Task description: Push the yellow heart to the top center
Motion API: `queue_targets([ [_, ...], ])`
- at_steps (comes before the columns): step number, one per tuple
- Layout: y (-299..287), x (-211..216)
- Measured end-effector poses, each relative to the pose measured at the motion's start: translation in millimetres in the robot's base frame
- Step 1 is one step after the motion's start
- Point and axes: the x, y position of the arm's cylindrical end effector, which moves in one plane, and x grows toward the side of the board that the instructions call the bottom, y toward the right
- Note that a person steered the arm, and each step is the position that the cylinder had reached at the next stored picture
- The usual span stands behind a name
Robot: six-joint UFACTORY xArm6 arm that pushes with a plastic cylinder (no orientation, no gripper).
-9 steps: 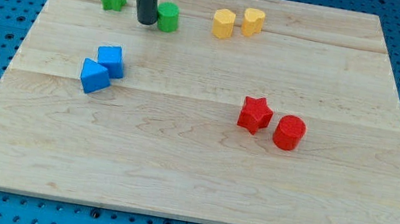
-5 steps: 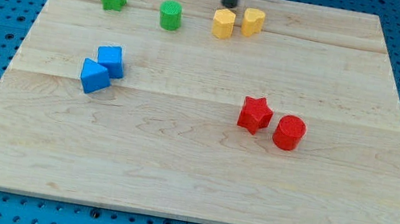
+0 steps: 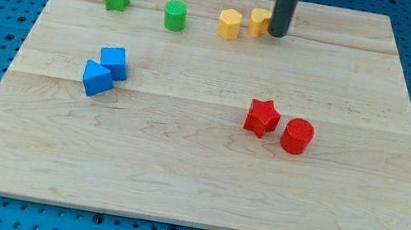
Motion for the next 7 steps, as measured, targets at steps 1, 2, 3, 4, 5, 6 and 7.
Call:
queue_targets([
  [1, -1, 0],
  [2, -1, -4],
  [3, -1, -13],
  [4, -1, -21],
  [5, -1, -28],
  [6, -1, -41],
  [7, -1, -54],
])
